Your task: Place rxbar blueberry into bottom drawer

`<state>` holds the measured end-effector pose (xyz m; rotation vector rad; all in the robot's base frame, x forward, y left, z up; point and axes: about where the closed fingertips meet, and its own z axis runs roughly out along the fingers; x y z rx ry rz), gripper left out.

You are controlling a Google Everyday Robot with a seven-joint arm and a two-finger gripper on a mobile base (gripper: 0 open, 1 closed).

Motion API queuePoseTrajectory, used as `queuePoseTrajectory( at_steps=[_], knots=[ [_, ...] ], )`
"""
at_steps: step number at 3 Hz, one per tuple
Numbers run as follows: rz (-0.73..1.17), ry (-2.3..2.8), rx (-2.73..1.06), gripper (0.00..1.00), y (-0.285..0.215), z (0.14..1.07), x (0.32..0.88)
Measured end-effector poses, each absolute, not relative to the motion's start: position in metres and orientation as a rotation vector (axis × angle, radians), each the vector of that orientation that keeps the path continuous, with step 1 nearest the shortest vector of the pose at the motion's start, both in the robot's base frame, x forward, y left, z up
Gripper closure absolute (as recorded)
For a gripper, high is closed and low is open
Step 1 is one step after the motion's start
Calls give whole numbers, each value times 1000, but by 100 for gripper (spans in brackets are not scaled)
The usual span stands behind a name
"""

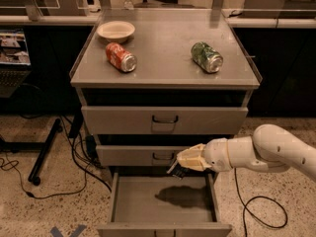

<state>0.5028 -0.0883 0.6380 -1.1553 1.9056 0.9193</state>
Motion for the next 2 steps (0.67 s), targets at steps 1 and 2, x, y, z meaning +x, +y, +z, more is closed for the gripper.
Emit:
queuePoseTrajectory(
  at_steps=[1,2],
  knots=[
    [943,1927,-1124,100,-84,614,503],
    [961,1995,-1040,100,-80,560,506]
  ],
)
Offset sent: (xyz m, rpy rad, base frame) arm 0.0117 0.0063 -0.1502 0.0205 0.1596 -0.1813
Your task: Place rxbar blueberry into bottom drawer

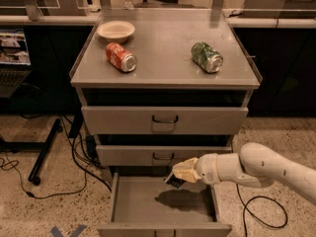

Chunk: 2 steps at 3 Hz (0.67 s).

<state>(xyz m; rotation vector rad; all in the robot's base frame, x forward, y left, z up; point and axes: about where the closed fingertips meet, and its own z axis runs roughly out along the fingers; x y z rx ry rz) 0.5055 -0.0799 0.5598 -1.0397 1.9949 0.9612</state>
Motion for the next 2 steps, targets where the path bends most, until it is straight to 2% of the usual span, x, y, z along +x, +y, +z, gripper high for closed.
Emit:
queuePoseTrajectory(
  at_steps=[2],
  knots=[
    [906,2085,-961,100,-66,449,534]
  ],
)
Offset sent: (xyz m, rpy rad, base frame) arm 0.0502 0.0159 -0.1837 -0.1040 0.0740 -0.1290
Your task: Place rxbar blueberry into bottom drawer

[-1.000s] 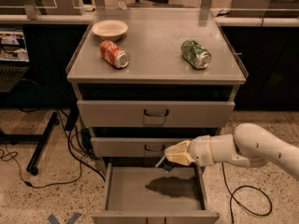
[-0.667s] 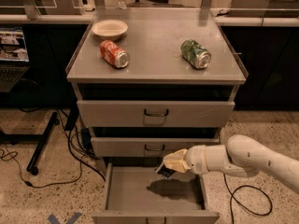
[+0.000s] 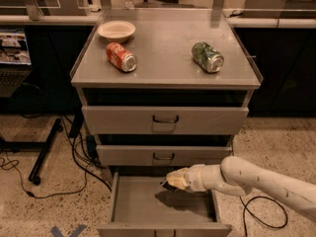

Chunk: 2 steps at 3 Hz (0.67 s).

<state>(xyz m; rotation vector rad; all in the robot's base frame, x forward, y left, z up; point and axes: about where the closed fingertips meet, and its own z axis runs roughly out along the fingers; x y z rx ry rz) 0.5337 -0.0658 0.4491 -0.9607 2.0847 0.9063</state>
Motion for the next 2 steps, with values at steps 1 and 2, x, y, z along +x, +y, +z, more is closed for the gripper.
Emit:
queuePoseTrajectory(
  at_steps=[1,2],
  knots=[
    [886,2157,-923,100,-68,402,542],
    [865,2245,-888,100,-72,359,546]
  ],
)
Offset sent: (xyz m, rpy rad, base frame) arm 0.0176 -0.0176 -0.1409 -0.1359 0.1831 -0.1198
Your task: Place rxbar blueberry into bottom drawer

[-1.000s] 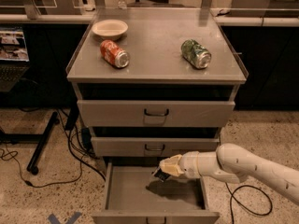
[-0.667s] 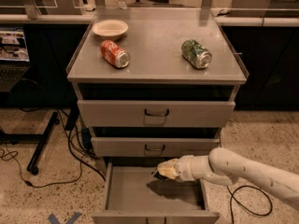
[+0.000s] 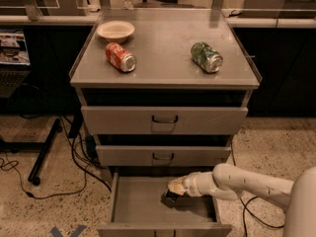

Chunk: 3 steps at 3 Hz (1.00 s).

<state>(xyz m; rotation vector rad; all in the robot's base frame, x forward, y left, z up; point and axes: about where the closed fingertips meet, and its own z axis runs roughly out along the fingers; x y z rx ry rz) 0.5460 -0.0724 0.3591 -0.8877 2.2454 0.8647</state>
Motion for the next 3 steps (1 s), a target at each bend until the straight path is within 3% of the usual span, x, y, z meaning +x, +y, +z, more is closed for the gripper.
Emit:
queuePoseTrajectory(
  at_steps=[3],
  knots=[
    [898,2431,-844,100,-89,283,542]
  ],
)
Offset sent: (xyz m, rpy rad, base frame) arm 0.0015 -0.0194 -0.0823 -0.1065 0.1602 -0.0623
